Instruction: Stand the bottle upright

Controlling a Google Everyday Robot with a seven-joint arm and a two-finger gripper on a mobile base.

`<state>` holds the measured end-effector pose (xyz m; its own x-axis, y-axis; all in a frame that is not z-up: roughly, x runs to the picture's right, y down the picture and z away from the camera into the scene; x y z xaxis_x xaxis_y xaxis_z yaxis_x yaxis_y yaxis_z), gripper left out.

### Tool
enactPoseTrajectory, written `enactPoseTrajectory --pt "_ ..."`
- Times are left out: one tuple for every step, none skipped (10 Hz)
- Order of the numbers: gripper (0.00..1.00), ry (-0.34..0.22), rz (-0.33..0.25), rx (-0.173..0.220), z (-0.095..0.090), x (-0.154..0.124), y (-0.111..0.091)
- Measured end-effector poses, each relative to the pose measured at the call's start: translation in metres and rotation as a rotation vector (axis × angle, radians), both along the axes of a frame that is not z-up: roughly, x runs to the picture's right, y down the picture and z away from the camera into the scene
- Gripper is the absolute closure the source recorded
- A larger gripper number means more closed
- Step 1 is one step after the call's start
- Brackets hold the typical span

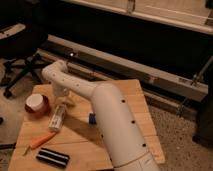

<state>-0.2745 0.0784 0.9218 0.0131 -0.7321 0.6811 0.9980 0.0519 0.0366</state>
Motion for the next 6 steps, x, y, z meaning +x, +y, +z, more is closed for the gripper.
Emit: enactPoseTrajectory --pt "0.21 -0.010 0.002 0.003 0.0007 -0.0052 0.0002" --pt "0.21 -0.018 0.001 0.005 0.0014 -0.0089 -0.0004" --pt "0.21 -0.020 -0.002 0.008 0.0024 -0.0105 -0.0010" --pt "0.21 -0.019 -0.007 0.010 0.0038 -0.0115 -0.0003" --pt "0.21 -0.016 -0.011 0.009 0.0050 -0.0115 0.0008" --pt "0.21 -0.005 -0.019 0.002 0.0073 -0.0088 0.0038"
